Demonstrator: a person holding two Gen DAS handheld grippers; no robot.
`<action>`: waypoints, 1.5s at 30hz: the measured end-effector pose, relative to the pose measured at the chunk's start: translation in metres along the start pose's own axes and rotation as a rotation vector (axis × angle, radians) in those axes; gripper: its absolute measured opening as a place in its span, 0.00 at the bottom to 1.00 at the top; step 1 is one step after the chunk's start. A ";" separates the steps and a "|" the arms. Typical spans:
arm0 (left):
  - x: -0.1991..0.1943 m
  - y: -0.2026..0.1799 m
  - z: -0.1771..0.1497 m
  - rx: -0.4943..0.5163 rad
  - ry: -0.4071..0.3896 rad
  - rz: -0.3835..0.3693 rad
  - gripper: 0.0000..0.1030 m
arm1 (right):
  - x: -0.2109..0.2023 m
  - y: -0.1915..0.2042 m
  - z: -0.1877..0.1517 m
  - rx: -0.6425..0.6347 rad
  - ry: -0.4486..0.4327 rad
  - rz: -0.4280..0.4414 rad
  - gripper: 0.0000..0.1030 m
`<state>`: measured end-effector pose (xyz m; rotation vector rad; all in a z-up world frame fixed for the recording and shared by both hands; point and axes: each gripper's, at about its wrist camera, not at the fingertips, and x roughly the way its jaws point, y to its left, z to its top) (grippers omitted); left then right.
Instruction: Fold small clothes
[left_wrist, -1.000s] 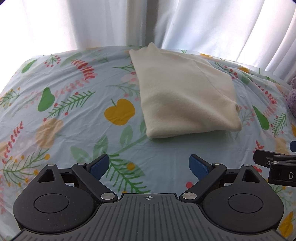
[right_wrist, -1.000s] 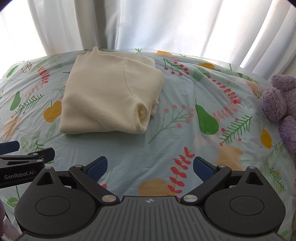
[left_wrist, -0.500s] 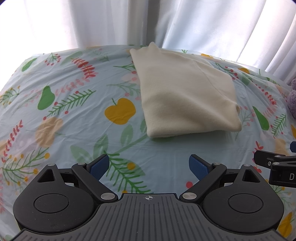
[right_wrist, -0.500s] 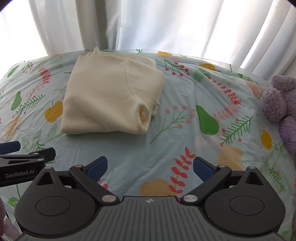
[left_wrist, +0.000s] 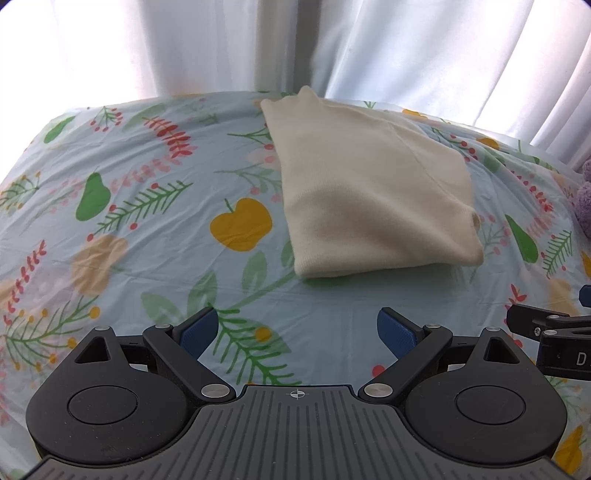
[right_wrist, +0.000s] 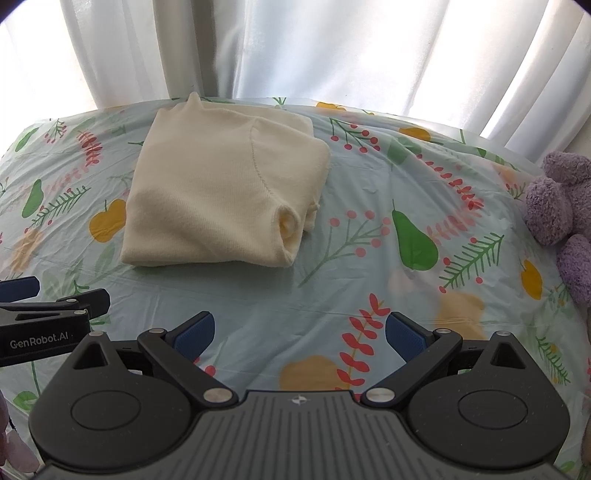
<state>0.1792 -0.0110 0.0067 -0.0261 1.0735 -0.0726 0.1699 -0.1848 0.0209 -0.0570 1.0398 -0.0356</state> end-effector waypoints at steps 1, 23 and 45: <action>0.000 0.000 0.001 -0.003 0.000 -0.008 0.94 | 0.000 0.000 0.000 0.001 0.001 0.000 0.96; 0.005 -0.002 0.000 0.015 0.010 0.005 0.94 | 0.003 -0.002 0.003 -0.002 0.003 -0.011 0.96; 0.001 0.000 -0.003 0.023 0.006 0.004 0.94 | -0.001 0.004 -0.001 -0.008 -0.008 -0.020 0.96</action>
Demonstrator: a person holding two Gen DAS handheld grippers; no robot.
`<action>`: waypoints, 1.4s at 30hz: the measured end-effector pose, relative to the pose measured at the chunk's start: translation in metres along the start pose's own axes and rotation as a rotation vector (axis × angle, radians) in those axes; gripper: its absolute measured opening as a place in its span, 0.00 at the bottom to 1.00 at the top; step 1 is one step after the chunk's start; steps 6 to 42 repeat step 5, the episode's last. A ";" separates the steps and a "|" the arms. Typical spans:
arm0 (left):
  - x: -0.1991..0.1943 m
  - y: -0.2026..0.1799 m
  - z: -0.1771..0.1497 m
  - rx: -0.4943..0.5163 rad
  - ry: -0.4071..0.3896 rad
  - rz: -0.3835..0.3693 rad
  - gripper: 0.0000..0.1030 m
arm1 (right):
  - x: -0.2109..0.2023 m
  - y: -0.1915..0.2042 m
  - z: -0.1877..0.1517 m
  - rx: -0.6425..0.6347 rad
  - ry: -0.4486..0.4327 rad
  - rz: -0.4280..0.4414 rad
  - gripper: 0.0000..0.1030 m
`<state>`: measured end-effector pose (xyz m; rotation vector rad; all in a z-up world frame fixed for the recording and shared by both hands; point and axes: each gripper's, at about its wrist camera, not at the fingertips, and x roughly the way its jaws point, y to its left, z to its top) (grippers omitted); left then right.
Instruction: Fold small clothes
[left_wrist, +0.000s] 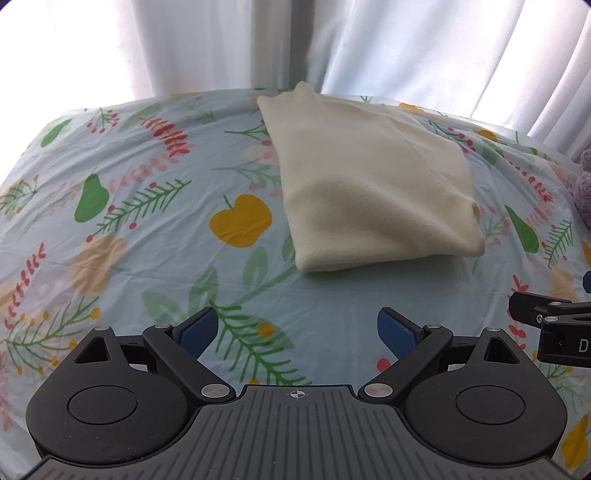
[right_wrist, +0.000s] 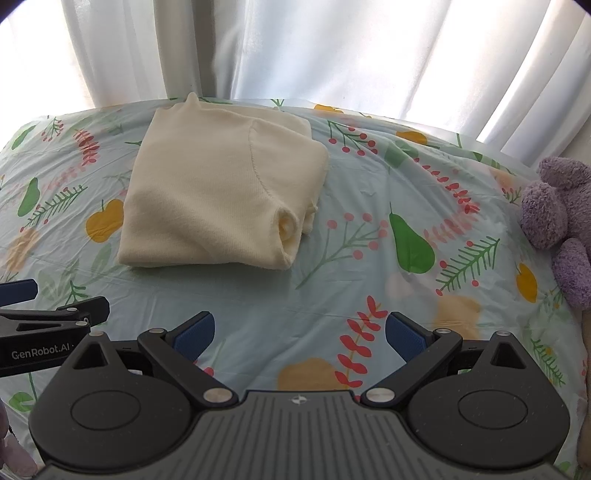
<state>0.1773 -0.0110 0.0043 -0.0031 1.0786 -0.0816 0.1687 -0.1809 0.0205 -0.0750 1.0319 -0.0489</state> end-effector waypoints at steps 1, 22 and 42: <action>0.000 0.000 0.000 -0.001 -0.001 -0.001 0.94 | 0.000 0.000 0.000 0.000 0.000 0.000 0.96; -0.002 0.000 0.000 0.003 -0.004 0.000 0.94 | -0.001 0.001 -0.001 0.000 -0.001 -0.001 0.96; -0.002 0.000 0.000 0.003 -0.004 0.000 0.94 | -0.001 0.001 -0.001 0.000 -0.001 -0.001 0.96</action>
